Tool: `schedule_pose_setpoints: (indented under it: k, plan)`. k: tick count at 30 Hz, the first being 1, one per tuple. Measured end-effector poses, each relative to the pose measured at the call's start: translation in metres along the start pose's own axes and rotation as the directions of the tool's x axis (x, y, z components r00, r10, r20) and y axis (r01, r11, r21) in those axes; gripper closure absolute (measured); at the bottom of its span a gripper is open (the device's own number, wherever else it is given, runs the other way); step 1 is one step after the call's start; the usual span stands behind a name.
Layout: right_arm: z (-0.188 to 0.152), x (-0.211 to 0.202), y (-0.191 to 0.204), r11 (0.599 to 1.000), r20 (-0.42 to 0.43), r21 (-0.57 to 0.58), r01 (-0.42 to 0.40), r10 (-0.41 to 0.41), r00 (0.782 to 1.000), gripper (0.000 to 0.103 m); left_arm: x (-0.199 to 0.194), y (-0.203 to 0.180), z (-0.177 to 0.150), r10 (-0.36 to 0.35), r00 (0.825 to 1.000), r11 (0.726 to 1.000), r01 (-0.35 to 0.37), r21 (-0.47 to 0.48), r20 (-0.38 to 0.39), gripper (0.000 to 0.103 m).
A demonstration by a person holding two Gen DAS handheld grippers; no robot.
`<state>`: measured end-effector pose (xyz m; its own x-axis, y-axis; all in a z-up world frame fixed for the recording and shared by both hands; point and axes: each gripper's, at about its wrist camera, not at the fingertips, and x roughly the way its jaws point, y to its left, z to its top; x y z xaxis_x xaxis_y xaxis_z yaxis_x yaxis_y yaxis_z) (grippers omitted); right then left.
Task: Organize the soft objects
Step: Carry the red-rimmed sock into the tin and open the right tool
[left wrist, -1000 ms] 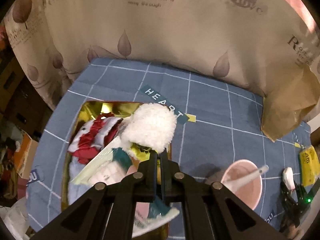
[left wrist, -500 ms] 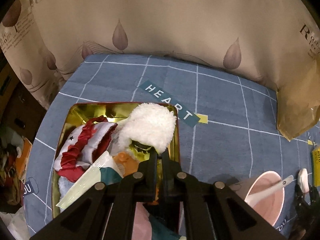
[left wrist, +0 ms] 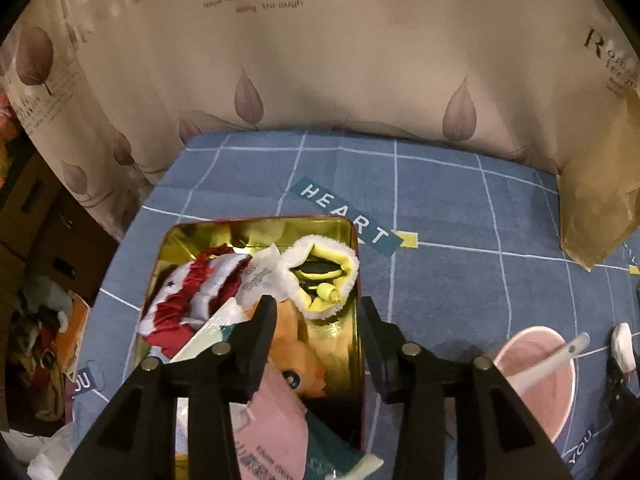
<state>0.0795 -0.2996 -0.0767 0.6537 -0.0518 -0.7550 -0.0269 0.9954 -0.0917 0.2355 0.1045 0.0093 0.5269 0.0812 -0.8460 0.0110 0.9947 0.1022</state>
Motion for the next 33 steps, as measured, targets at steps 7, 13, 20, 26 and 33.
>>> schedule_pose_setpoints:
  k: [7, 13, 20, 26, 33]
  plan:
    - [0.0, 0.0, 0.0, 1.0, 0.001, -0.002, 0.0, 0.0, 1.0, 0.056, -0.039, -0.003, -0.021, 0.04, 0.996, 0.999, -0.041, 0.008, 0.083, 0.06]
    - [-0.001, -0.001, 0.001, 1.0, 0.005, -0.003, 0.0, 0.0, 1.0, 0.057, -0.067, 0.01, -0.065, 0.078, 0.989, 0.997, -0.08, 0.012, 0.122, 0.06]
    - [0.0, -0.009, -0.001, 1.0, 0.016, 0.013, -0.02, 0.02, 1.0, 0.065, -0.093, 0.048, -0.121, 0.182, 0.976, 0.981, -0.172, -0.09, 0.118, 0.052]
    - [0.021, -0.039, 0.011, 0.999, 0.065, 0.021, -0.037, 0.035, 0.997, 0.065, -0.095, 0.078, -0.143, 0.216, 0.973, 0.962, -0.197, -0.187, 0.087, 0.052]
    - [0.068, -0.087, 0.06, 0.988, 0.134, -0.022, -0.151, 0.152, 0.979, 0.065, -0.098, 0.105, -0.155, 0.22, 0.973, 0.946, -0.196, -0.259, 0.067, 0.052]
